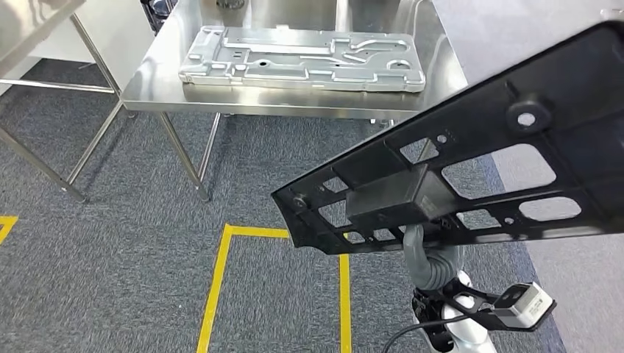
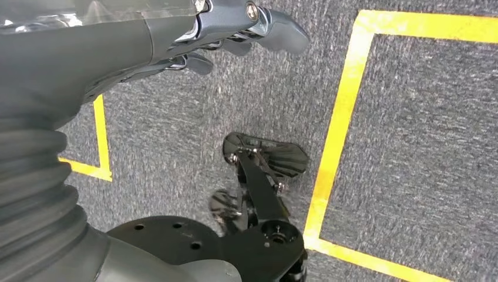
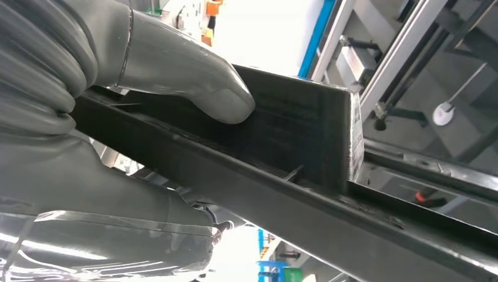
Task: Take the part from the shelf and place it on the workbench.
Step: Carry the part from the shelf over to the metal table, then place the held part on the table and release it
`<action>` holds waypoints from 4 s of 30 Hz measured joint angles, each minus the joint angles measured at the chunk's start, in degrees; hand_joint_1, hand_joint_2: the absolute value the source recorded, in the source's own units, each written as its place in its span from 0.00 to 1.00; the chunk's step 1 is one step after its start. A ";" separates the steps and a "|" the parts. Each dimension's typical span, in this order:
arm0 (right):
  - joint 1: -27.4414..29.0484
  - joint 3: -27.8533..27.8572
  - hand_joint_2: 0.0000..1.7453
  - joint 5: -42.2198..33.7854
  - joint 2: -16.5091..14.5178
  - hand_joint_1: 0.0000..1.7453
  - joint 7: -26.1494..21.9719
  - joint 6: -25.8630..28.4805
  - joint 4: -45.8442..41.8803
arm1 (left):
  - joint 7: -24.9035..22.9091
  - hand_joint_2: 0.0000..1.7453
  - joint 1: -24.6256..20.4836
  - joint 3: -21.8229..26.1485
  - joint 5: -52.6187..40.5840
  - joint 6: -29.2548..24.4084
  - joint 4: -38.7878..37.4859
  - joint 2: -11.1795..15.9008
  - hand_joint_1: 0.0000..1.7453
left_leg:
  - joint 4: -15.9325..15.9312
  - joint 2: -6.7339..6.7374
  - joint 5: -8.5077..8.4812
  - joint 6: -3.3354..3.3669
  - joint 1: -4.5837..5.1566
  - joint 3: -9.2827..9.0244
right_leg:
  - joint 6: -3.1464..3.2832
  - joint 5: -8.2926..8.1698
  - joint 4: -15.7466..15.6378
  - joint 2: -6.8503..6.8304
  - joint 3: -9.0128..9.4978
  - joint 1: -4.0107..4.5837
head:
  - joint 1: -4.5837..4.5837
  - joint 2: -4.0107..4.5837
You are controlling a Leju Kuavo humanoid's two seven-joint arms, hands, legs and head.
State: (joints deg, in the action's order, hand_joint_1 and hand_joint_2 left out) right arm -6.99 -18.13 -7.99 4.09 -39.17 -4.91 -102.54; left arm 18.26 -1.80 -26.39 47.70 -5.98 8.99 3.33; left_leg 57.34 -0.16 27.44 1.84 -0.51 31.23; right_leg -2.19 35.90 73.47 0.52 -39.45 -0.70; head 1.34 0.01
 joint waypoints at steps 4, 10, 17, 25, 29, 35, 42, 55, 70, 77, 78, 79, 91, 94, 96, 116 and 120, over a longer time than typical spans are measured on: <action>-0.12 -0.19 1.00 -0.01 0.00 1.00 0.05 0.10 0.37 | 0.05 1.00 0.11 -0.21 0.15 -0.04 0.00 -0.01 0.00 | 0.05 -0.22 2.59 -0.82 -0.13 -3.20 | 0.17 -8.40 -10.45 -0.55 1.00 -0.27 | 0.04 -0.01; -0.67 -0.53 1.00 0.03 -0.03 1.00 1.56 1.56 0.65 | 0.44 1.00 -0.11 -0.30 0.49 -0.16 -0.03 0.03 0.00 | 3.03 0.00 3.40 -2.81 -0.03 -4.43 | 2.56 -11.53 -15.22 -0.52 4.11 -0.05 | -0.33 0.01; -0.89 -0.53 1.00 -1.71 0.16 1.00 6.75 1.72 -0.16 | 0.58 1.00 0.32 -0.32 1.19 -0.32 -0.03 0.01 0.00 | 12.68 0.11 7.04 -3.24 -0.20 5.66 | 3.27 -8.59 -15.49 -0.13 7.76 0.25 | -1.08 0.01; -0.92 0.23 1.00 -0.86 1.38 1.00 7.75 1.43 -2.81 | 0.62 1.00 0.55 -0.32 1.50 -0.30 -0.18 -0.05 0.00 | 1.30 0.13 -0.49 -0.26 0.05 1.51 | 0.72 -6.32 -13.59 -0.01 10.52 0.46 | -1.09 0.01; -0.64 0.56 1.00 1.04 1.91 1.00 7.61 2.18 -3.54 | 0.77 1.00 0.28 -0.34 1.50 -0.16 -0.18 -0.01 0.00 | 1.07 -0.14 0.42 0.48 0.07 0.22 | -0.13 -1.72 -1.56 -0.17 2.51 0.34 | -0.74 0.01; 0.00 1.20 1.00 2.42 3.07 1.00 7.36 2.38 -3.90 | 0.90 1.00 0.19 -0.63 1.49 0.14 -0.18 -0.22 0.00 | 0.87 -2.05 3.18 0.15 0.39 -2.96 | 1.50 -10.31 -12.14 1.15 1.47 0.91 | -0.88 0.01; -0.44 1.50 1.00 1.90 3.49 1.00 6.78 1.31 -4.36 | 0.93 1.00 -0.18 -0.86 1.48 0.47 -0.18 -0.15 0.00 | 7.99 -1.38 3.34 -1.72 0.42 -0.71 | 3.56 -11.57 -17.26 1.09 5.91 0.73 | -1.42 0.00; -0.47 1.47 1.00 6.16 3.41 1.00 4.68 6.16 -5.74 | 0.86 1.00 0.13 -1.13 1.54 0.34 -0.22 0.04 0.00 | 1.13 -0.04 -3.04 -1.22 -0.57 4.30 | 0.70 -5.32 -15.59 0.61 12.57 0.21 | -1.75 0.00; -1.79 2.45 1.00 3.67 2.55 1.00 0.45 7.15 -8.61 | 1.20 1.00 -0.42 -2.36 0.98 0.20 -0.23 0.36 0.00 | 1.53 -0.52 3.92 -2.40 -0.06 -5.60 | 2.79 -12.99 -15.28 0.02 2.48 0.94 | -1.68 0.01; -2.60 2.97 1.00 1.60 1.95 1.00 -0.07 6.97 -10.51 | 1.32 1.00 -0.55 -2.85 0.82 0.57 -0.23 0.67 0.00 | 16.00 -0.23 10.42 -3.59 -0.21 6.40 | 3.73 -9.30 -16.52 0.88 7.93 0.59 | -1.79 0.01; -2.61 2.98 1.00 1.81 1.92 1.00 -0.09 7.10 -10.56 | 1.29 1.00 -0.45 -2.95 0.84 0.54 -0.24 0.70 0.00 | 13.93 -0.24 9.66 -3.47 -0.20 6.64 | 3.67 -8.57 -16.52 1.16 8.93 0.60 | -1.80 0.01; -2.63 2.98 1.00 2.20 1.90 1.00 -0.10 7.43 -10.57 | 1.26 1.00 -0.35 -3.06 0.87 0.52 -0.25 0.76 0.00 | 10.62 -0.28 7.03 -3.25 -0.17 6.43 | 3.59 -7.80 -16.53 1.37 9.94 0.62 | -1.80 0.01; -5.75 6.20 1.00 19.15 1.58 1.00 2.66 28.75 -12.58 | 2.34 1.00 -0.75 -4.34 1.13 -0.16 -0.33 1.17 0.00 | 0.08 -0.30 -2.25 -0.26 -0.03 1.99 | 0.21 -0.44 -0.44 0.13 1.60 0.30 | -1.51 0.00; -9.60 8.41 1.00 31.74 2.98 1.00 9.85 35.79 -11.10 | 2.30 1.00 -0.68 -4.99 1.21 -0.19 -0.33 1.16 0.00 | 0.09 -0.31 -0.78 -0.42 0.01 0.11 | 0.33 -4.35 -4.98 0.02 0.57 0.16 | -1.49 0.01; -13.40 9.25 1.00 38.71 4.42 1.00 15.01 35.74 -8.73 | 2.15 1.00 -0.78 -5.25 1.39 -0.19 -0.34 1.13 0.00 | 0.09 -0.27 0.14 -0.79 0.12 -0.87 | 0.95 -10.39 -12.26 -0.08 2.14 0.41 | -1.46 0.01; -45.80 -18.58 1.00 70.01 -4.21 1.00 30.99 11.38 48.05 | 5.09 1.00 -1.86 -8.01 2.09 1.09 -0.33 1.39 0.00 | 0.05 0.02 -3.50 -1.52 0.28 3.54 | 2.69 -11.04 -15.87 0.05 5.03 1.57 | -1.66 0.01; -46.70 -21.09 1.00 69.49 -7.05 1.00 31.09 13.24 58.01 | 5.62 1.00 -1.86 -8.21 2.33 1.19 -0.33 1.32 0.00 | -0.37 0.09 -3.63 -0.86 -0.20 3.26 | 1.46 -5.68 -5.66 -0.15 0.09 1.04 | -1.15 0.01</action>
State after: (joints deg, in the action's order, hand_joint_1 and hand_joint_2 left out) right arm -53.69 -39.22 61.49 -2.96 -8.08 8.33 -44.53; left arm 23.88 -3.65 -34.59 50.03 -4.79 8.66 4.66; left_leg 56.97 -0.07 23.81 0.99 -0.71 34.49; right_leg -0.73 30.22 67.81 0.37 -39.36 0.34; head 0.19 0.01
